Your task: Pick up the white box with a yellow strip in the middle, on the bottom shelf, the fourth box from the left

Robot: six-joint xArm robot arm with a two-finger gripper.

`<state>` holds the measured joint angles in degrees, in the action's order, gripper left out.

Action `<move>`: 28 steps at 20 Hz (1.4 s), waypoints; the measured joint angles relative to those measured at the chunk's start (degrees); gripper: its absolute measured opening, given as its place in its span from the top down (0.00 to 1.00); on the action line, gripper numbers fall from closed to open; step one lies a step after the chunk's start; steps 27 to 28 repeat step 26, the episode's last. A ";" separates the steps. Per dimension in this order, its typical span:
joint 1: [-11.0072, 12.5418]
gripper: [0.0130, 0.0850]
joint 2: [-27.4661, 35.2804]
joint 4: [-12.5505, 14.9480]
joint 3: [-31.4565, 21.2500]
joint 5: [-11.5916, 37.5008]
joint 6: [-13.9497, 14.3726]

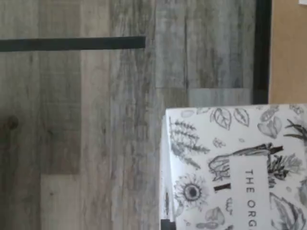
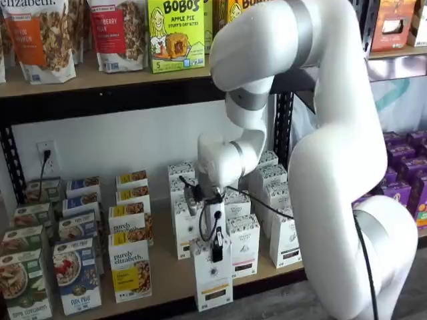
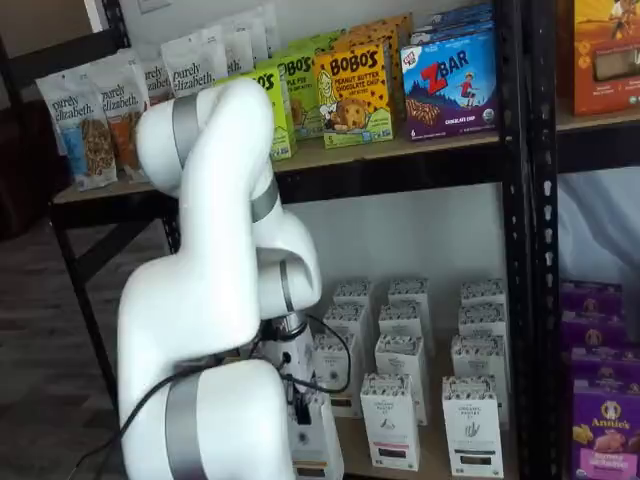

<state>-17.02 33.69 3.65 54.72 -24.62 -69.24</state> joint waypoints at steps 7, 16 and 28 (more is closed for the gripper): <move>0.56 0.56 -5.63 2.87 -4.71 -0.95 2.10; 2.03 0.56 -12.84 0.56 -9.10 -3.53 -1.53; 4.33 0.56 -19.16 -2.00 -12.12 -5.84 -6.14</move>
